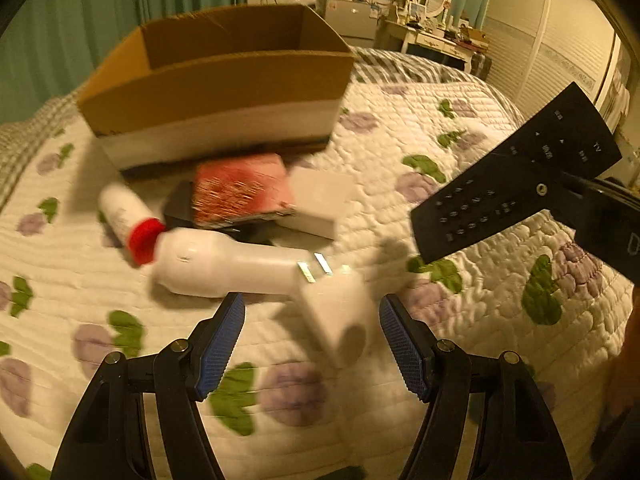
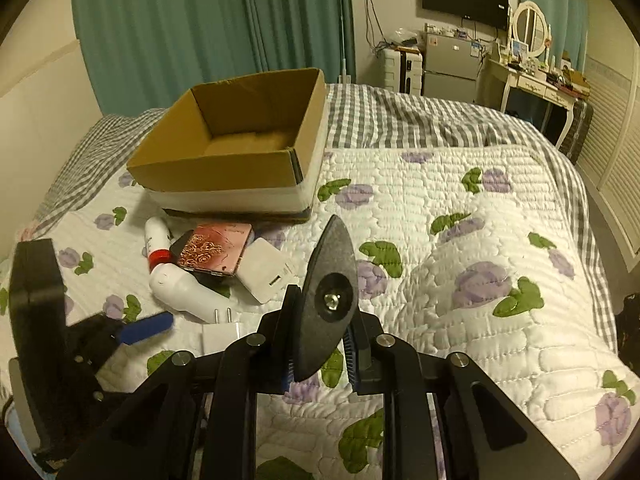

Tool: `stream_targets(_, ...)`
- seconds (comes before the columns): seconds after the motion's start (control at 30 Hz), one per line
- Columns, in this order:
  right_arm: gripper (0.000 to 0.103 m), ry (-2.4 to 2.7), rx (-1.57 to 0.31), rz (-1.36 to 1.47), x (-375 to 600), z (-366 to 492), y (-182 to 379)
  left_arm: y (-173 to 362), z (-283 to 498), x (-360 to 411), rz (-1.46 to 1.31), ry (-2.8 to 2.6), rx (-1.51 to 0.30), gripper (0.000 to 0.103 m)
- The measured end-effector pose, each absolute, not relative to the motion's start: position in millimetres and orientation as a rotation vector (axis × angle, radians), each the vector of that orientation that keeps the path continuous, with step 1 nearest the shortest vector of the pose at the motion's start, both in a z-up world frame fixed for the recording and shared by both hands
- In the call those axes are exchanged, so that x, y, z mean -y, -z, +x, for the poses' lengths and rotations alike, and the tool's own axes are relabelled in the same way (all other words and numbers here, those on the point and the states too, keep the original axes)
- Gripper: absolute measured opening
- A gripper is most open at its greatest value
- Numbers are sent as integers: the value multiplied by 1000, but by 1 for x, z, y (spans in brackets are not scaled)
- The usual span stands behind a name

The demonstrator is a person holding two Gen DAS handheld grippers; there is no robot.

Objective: Organize rigid objects
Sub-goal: 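Grasp the white USB charger with the left tool while the right tool grasps the black remote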

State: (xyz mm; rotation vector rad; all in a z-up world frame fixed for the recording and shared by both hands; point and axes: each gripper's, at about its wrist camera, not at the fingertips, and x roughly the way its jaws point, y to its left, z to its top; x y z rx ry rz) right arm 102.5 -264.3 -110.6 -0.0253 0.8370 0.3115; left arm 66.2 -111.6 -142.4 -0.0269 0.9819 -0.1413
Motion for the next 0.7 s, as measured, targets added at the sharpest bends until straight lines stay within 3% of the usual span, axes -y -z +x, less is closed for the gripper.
stream_targets(0.27, 19, -323, -852, -39, 262, 106, 118, 167, 76, 124, -37, 132, -1042, 70)
stream_targets(0.3, 19, -322, -850, -38, 262, 106, 118, 167, 75, 123, -41, 135, -1039, 68)
stream_targets(0.33, 19, -322, -848, -38, 262, 106, 118, 165, 74, 122, -44, 140, -1032, 58)
stream_targets(0.43, 19, -318, -838, -45, 261, 104, 115, 159, 70, 122, -38, 158, -1020, 51)
stream_targets(0.67, 19, -307, -790, -68, 257, 91, 98, 130, 55, 108, -52, 129, -957, 42)
stream_targets(0.7, 19, -307, -784, -70, 256, 89, 95, 124, 52, 105, -54, 115, -935, 22)
